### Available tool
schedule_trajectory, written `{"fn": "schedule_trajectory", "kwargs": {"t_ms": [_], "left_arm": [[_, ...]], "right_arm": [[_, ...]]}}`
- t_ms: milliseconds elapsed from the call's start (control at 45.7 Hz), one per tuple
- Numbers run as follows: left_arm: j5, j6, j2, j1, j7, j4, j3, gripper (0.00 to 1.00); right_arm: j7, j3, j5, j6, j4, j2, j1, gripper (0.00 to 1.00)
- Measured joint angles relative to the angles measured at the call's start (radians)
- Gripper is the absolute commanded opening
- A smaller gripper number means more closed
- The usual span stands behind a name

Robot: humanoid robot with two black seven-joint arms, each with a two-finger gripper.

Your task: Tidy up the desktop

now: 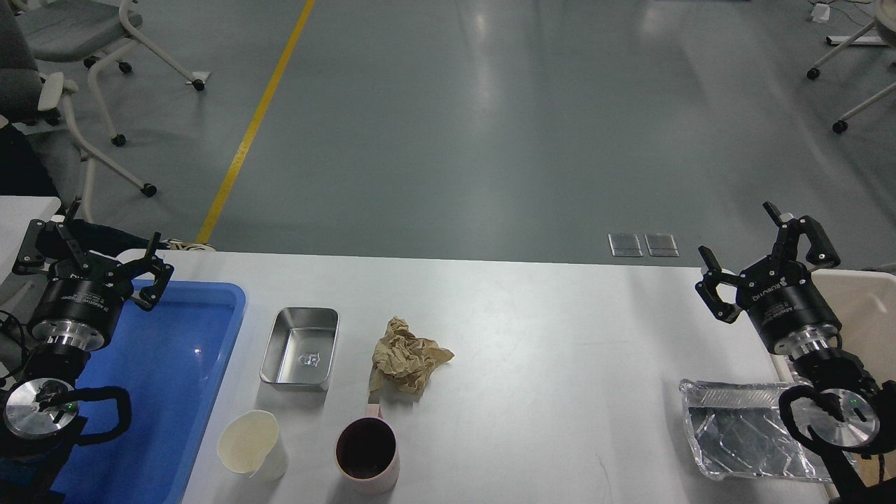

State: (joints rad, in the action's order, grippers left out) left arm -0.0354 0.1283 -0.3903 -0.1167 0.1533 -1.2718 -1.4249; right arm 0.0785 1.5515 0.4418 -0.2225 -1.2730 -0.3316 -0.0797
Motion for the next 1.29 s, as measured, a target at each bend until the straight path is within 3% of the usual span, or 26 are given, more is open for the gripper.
{"fn": "schedule_trajectory", "kwargs": {"t_ms": [1291], "left_arm": [[-0.076, -0.041, -0.107, 0.01, 0.007, -0.05, 0.037, 0.98]], "right_arm": [[0.0, 0.0, 0.0, -0.002, 0.004, 0.001, 0.011, 1.0]]}}
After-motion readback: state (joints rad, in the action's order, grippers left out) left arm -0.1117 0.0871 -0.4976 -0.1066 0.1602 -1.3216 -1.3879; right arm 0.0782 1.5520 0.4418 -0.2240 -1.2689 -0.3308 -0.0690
